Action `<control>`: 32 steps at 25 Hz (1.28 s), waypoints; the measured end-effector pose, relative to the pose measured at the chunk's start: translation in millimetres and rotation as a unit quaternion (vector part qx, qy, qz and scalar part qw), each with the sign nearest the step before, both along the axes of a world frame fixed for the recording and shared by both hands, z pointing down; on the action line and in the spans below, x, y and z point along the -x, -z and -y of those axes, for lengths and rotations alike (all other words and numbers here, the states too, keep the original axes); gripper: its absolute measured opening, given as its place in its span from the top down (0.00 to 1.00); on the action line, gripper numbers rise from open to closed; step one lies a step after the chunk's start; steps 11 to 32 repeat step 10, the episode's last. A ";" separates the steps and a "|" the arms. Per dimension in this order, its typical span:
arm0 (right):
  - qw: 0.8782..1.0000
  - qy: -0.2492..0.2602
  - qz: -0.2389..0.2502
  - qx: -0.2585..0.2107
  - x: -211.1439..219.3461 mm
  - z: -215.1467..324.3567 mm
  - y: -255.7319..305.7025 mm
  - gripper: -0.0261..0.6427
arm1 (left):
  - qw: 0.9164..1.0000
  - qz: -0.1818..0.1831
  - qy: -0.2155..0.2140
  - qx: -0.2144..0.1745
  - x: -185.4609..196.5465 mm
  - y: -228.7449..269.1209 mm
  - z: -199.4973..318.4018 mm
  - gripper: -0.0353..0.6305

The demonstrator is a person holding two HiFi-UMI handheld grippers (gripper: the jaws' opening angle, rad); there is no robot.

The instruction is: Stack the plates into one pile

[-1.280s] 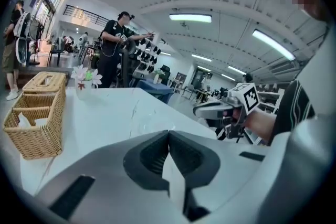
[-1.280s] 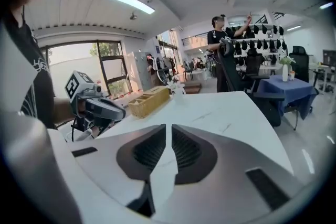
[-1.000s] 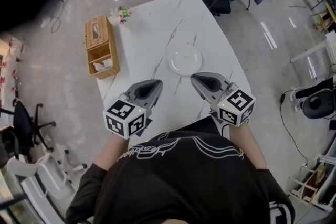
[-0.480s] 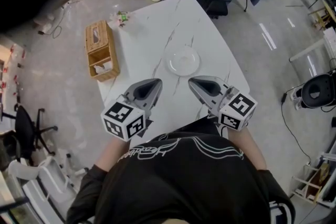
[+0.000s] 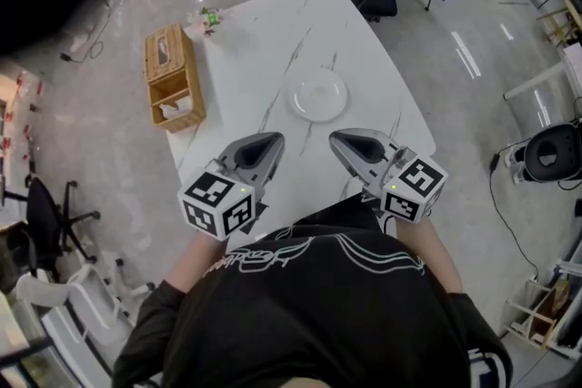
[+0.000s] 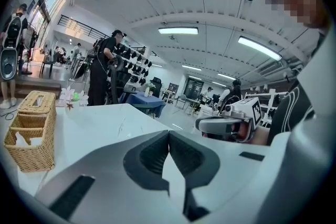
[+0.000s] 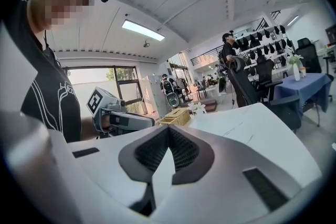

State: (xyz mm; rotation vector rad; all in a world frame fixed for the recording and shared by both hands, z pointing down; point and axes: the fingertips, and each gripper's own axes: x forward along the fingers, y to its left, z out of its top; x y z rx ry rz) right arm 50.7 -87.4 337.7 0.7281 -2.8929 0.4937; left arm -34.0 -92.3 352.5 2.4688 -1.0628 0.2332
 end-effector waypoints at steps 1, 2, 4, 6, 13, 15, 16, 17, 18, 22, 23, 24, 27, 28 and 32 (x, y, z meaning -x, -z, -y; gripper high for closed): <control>1.000 0.000 0.000 0.001 -0.6 0.2 -0.4 0.92 | 1.000 0.000 -0.001 0.001 -0.9 -0.7 0.3 0.91; 1.000 -0.001 0.001 0.002 -1.2 0.2 -0.3 0.92 | 1.000 0.000 -0.003 0.002 -2.0 -0.8 0.8 0.91; 1.000 -0.002 0.001 0.004 -3.1 -0.5 0.6 0.92 | 1.000 0.000 -0.009 0.003 -5.8 0.2 1.5 0.91; 1.000 -0.004 -0.002 0.003 -6.8 -1.3 0.3 0.92 | 1.000 0.001 -0.015 0.001 -10.9 2.3 2.4 0.91; 1.000 -0.009 -0.002 0.000 -14.8 1.6 0.3 0.92 | 1.000 0.004 -0.020 -0.008 -17.9 5.4 6.6 0.91; 1.000 -0.009 -0.002 0.000 -14.8 1.6 0.3 0.92 | 1.000 0.004 -0.020 -0.008 -17.9 5.4 6.6 0.91; 1.000 -0.009 -0.002 0.000 -14.8 1.6 0.3 0.92 | 1.000 0.004 -0.020 -0.008 -17.9 5.4 6.6 0.91; 1.000 -0.009 -0.002 0.000 -14.8 1.6 0.3 0.92 | 1.000 0.004 -0.020 -0.008 -17.9 5.4 6.6 0.91; 1.000 -0.009 -0.002 0.000 -14.8 1.6 0.3 0.92 | 1.000 0.004 -0.020 -0.008 -17.9 5.4 6.6 0.91; 1.000 -0.009 -0.002 0.000 -14.8 1.6 0.3 0.92 | 1.000 0.004 -0.020 -0.008 -17.9 5.4 6.6 0.91; 1.000 -0.009 -0.002 0.000 -14.8 1.6 0.3 0.92 | 1.000 0.004 -0.020 -0.008 -17.9 5.4 6.6 0.91; 1.000 -0.009 -0.002 0.000 -14.8 1.6 0.3 0.92 | 1.000 0.004 -0.020 -0.008 -17.9 5.4 6.6 0.91; 1.000 -0.009 -0.002 0.000 -14.8 1.6 0.3 0.92 | 1.000 0.004 -0.020 -0.008 -17.9 5.4 6.6 0.91; 1.000 -0.009 -0.002 0.000 -14.8 1.6 0.3 0.92 | 1.000 0.004 -0.020 -0.008 -17.9 5.4 6.6 0.91; 1.000 -0.009 -0.002 0.000 -14.8 1.6 0.3 0.92 | 1.000 0.004 -0.020 -0.008 -17.9 5.4 6.6 0.91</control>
